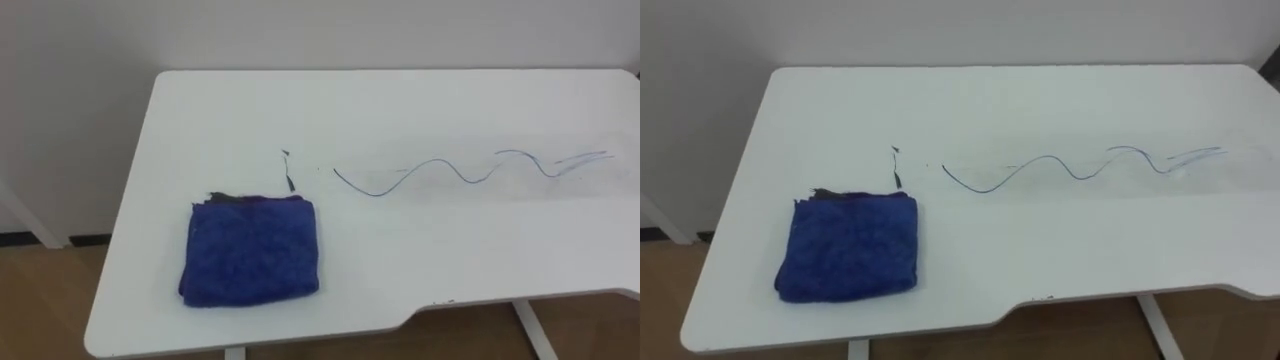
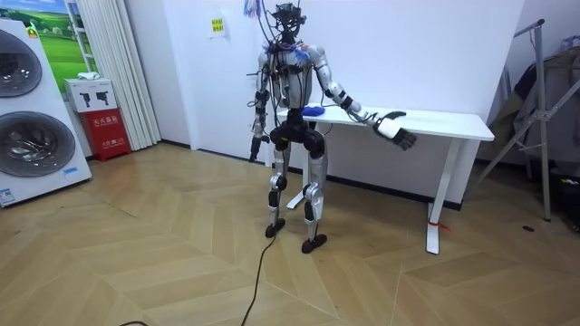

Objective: Wipe table

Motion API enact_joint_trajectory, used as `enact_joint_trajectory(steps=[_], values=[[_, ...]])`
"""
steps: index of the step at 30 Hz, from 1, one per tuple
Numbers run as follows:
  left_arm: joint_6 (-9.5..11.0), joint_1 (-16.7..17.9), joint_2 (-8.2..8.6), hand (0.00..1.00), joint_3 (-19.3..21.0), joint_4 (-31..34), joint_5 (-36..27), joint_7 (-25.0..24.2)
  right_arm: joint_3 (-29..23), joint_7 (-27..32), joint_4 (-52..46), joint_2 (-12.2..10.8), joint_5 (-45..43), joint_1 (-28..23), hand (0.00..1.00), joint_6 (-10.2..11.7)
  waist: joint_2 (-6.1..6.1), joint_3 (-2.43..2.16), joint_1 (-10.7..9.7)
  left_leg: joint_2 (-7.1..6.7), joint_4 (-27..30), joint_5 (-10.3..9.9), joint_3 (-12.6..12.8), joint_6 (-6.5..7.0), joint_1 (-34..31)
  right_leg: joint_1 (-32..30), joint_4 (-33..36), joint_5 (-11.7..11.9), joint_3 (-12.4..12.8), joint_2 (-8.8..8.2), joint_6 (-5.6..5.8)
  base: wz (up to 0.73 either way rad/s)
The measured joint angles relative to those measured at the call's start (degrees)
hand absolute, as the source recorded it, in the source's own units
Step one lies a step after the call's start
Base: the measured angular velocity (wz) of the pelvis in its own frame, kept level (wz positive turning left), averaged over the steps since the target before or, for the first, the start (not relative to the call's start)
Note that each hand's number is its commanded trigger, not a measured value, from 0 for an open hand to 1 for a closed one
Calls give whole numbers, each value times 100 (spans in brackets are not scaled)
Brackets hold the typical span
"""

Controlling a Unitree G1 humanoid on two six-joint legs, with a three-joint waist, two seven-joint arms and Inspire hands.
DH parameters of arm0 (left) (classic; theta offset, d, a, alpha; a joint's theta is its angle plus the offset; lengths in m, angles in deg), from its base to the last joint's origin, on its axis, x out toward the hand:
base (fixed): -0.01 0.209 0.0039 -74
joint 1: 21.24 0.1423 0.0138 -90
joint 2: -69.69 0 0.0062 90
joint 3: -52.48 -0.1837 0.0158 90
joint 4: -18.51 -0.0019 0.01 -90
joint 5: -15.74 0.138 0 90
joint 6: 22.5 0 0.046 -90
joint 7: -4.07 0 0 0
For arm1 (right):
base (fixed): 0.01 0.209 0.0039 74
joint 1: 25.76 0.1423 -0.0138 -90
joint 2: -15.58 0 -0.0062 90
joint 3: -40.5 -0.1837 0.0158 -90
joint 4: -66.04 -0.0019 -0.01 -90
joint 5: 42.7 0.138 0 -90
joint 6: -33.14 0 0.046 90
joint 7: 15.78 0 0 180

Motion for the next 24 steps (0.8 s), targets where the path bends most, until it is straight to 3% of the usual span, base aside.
enact_joint_trajectory(steps=[7,11,12,17,24], values=[[35,-148,-60,0,-378,99,66,8,708,339,-2809,-45,-2258,-18,0,68,86,6,54,0,-14,4,15,2,-5,-86,68,-1,9,2,1,-6],[114,-244,-60,0,-393,102,92,12,1142,428,-3948,-46,-3422,-130,0,232,-18,54,264,8,-6,4,17,2,-13,-92,67,-1,-5,5,1,0],[114,-268,-61,0,-392,102,91,14,1190,432,-4040,-45,-3548,-126,0,269,-31,67,300,9,-5,4,14,2,-24,-98,64,-1,-9,5,1,0],[179,-287,-57,0,-754,213,99,29,1812,405,-4871,-46,-4368,-118,0,398,-85,35,490,13,-10,3,-49,2,-106,-139,72,-1,-37,8,1,6],[291,-284,-58,0,-797,214,94,40,2517,100,-5140,-49,-4723,-102,0,462,-88,17,743,18,-19,4,-78,1,-97,-126,61,-1,-34,17,1,1]])
